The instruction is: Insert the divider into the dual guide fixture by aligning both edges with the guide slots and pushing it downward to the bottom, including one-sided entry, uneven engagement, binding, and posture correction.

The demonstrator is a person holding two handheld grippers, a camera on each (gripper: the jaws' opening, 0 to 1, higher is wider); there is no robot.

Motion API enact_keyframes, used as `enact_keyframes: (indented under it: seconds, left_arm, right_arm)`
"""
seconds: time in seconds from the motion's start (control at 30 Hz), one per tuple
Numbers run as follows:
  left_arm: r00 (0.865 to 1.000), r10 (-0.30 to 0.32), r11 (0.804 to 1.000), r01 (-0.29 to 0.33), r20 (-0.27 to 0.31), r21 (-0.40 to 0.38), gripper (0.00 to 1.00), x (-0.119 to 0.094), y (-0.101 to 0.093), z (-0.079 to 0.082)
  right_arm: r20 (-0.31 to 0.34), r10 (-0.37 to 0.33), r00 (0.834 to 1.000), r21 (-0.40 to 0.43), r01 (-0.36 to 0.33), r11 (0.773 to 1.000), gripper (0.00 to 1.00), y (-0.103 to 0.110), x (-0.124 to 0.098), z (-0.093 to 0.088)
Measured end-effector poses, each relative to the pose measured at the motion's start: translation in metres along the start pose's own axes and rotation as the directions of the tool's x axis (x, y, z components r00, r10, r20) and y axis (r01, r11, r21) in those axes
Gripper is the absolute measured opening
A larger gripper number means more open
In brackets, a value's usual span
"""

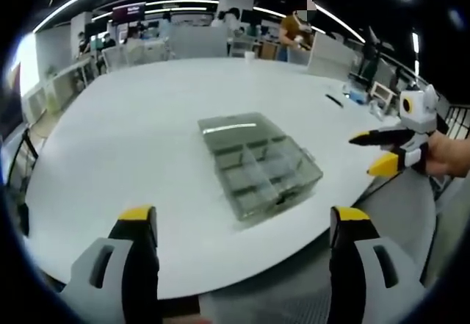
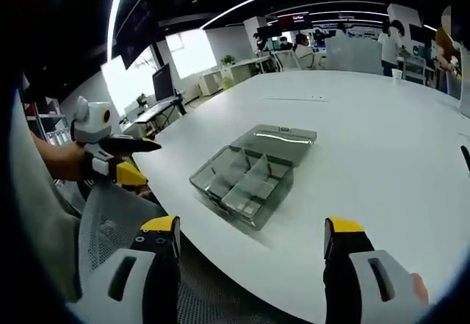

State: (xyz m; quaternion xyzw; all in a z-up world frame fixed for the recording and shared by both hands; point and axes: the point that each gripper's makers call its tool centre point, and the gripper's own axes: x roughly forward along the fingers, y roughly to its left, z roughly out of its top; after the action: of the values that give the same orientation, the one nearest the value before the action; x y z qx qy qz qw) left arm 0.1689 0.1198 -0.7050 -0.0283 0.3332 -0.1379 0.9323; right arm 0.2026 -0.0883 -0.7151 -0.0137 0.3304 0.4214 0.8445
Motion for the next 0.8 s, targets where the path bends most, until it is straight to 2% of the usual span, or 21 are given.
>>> enact_keyframes:
  seconds: [0.8]
  left_arm:
    - [1.000, 0.005, 1.000, -0.005, -0.009, 0.001, 0.95, -0.0004, 0.0008, -0.0020]
  right_arm:
    - [0.003, 0.003, 1.000, 0.004, -0.003, 1.000, 0.78, -0.0010, -0.0009, -0.0001]
